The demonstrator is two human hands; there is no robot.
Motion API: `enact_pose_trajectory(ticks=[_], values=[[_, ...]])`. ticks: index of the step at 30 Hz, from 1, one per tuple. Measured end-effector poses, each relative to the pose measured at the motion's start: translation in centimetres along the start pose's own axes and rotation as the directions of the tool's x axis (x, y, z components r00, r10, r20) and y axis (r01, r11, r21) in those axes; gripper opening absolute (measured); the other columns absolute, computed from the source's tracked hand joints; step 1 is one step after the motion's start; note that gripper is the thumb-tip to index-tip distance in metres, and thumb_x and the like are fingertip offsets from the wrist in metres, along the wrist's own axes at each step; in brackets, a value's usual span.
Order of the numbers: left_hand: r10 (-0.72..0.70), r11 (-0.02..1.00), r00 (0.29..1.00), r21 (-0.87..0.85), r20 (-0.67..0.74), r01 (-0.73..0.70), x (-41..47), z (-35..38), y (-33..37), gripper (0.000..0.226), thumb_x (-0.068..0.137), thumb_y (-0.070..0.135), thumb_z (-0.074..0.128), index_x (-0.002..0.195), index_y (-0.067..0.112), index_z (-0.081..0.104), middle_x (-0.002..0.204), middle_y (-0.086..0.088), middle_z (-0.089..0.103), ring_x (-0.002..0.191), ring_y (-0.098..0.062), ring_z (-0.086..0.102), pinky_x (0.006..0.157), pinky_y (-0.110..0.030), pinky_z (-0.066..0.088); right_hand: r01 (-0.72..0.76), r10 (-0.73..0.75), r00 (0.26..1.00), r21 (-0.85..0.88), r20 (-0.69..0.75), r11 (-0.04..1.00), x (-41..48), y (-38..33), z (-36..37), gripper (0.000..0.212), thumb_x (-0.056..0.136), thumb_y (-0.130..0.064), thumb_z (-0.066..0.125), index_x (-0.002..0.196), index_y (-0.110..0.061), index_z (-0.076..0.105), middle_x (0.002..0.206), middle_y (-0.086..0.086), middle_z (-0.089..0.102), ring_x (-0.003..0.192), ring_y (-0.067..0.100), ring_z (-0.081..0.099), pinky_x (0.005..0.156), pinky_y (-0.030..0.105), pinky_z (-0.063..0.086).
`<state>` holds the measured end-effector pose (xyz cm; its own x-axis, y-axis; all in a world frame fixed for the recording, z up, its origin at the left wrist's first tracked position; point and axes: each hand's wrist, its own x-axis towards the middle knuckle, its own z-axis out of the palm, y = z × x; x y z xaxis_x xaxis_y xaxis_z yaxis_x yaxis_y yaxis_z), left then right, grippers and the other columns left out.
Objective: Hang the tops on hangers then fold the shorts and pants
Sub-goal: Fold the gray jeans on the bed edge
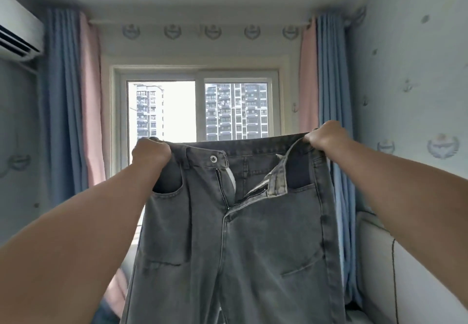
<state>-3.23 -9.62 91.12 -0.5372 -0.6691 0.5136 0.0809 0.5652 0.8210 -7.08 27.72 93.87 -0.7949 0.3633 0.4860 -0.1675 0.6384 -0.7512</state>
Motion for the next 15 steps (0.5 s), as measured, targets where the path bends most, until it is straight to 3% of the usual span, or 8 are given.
enact_pose_trajectory(ticks=[1,2,4,5,7,9,13,15], values=[[-0.084,0.996,0.992,-0.035,0.089,0.087,-0.1,0.0,0.4,0.037,0.100,0.015,0.048,0.135,0.003,0.053,0.121,-0.018,0.061,0.114,-0.036,0.059,0.081,-0.034,0.045,-0.083,0.076,0.995,0.107,0.067,0.991,0.0,-0.2,0.2,0.023,0.089,-0.020,0.070,0.097,0.000,0.062,0.088,0.013,0.069,0.081,0.027,0.070,0.062,0.029,0.052],[-0.149,0.982,0.970,-0.084,0.191,0.168,-0.4,-0.1,0.8,0.040,0.102,0.014,0.045,0.140,0.000,0.049,0.118,-0.021,0.061,0.107,-0.036,0.060,0.079,-0.032,0.047,-0.196,0.162,0.972,0.208,0.172,0.958,-0.4,-0.6,0.3,0.018,0.091,-0.017,0.068,0.088,0.000,0.063,0.075,0.013,0.069,0.066,0.021,0.069,0.054,0.024,0.051],[-0.242,0.915,0.912,-0.235,0.331,0.328,-0.6,-0.1,1.0,0.037,0.102,0.009,0.042,0.135,-0.001,0.055,0.107,-0.018,0.064,0.095,-0.031,0.064,0.084,-0.037,0.055,-0.397,0.258,0.879,0.315,0.401,0.862,-1.4,-1.4,0.2,0.030,0.094,-0.017,0.066,0.068,-0.005,0.059,0.047,0.007,0.059,0.035,0.010,0.054,0.036,0.016,0.044],[-0.291,0.856,0.884,-0.312,0.367,0.411,-0.7,0.1,1.0,0.033,0.101,0.006,0.041,0.126,0.000,0.061,0.108,-0.017,0.068,0.094,-0.029,0.067,0.085,-0.041,0.058,-0.440,0.250,0.844,0.346,0.474,0.829,-1.9,-1.7,0.4,0.033,0.094,-0.019,0.068,0.066,-0.005,0.058,0.045,0.006,0.058,0.032,0.010,0.052,0.034,0.017,0.046],[-0.317,0.758,0.854,-0.430,0.413,0.490,-1.5,0.4,1.6,0.027,0.100,0.003,0.040,0.104,0.003,0.066,0.094,-0.013,0.070,0.076,-0.023,0.068,0.062,-0.036,0.060,-0.473,0.185,0.798,0.406,0.574,0.782,-3.0,-2.9,0.9,0.031,0.089,-0.023,0.074,0.070,-0.003,0.061,0.054,0.008,0.062,0.042,0.014,0.058,0.041,0.024,0.055],[-0.286,0.703,0.856,-0.513,0.431,0.493,-2.7,0.8,2.8,0.028,0.097,-0.001,0.041,0.100,0.008,0.067,0.082,-0.011,0.066,0.060,-0.021,0.061,0.043,-0.030,0.053,-0.477,0.076,0.764,0.482,0.641,0.735,-4.0,-4.0,1.6,0.027,0.086,-0.022,0.077,0.074,-0.003,0.062,0.067,0.009,0.064,0.057,0.018,0.063,0.047,0.028,0.058],[-0.146,0.697,0.858,-0.564,0.492,0.443,-5.4,1.1,5.5,0.030,0.096,-0.003,0.044,0.111,0.005,0.069,0.070,-0.009,0.063,0.046,-0.017,0.058,0.039,-0.023,0.048,-0.412,-0.136,0.666,0.514,0.733,0.752,-5.4,-6.3,3.0,0.024,0.087,-0.015,0.075,0.068,-0.003,0.069,0.069,0.009,0.064,0.059,0.018,0.064,0.057,0.025,0.060],[-0.058,0.724,0.840,-0.557,0.539,0.407,-7.0,1.2,6.5,0.023,0.100,0.004,0.047,0.113,0.007,0.066,0.079,-0.007,0.063,0.052,-0.014,0.056,0.038,-0.019,0.046,-0.363,-0.209,0.631,0.523,0.747,0.771,-5.9,-7.3,3.6,0.029,0.087,-0.013,0.075,0.059,-0.007,0.073,0.065,0.007,0.066,0.055,0.016,0.064,0.058,0.023,0.058]])
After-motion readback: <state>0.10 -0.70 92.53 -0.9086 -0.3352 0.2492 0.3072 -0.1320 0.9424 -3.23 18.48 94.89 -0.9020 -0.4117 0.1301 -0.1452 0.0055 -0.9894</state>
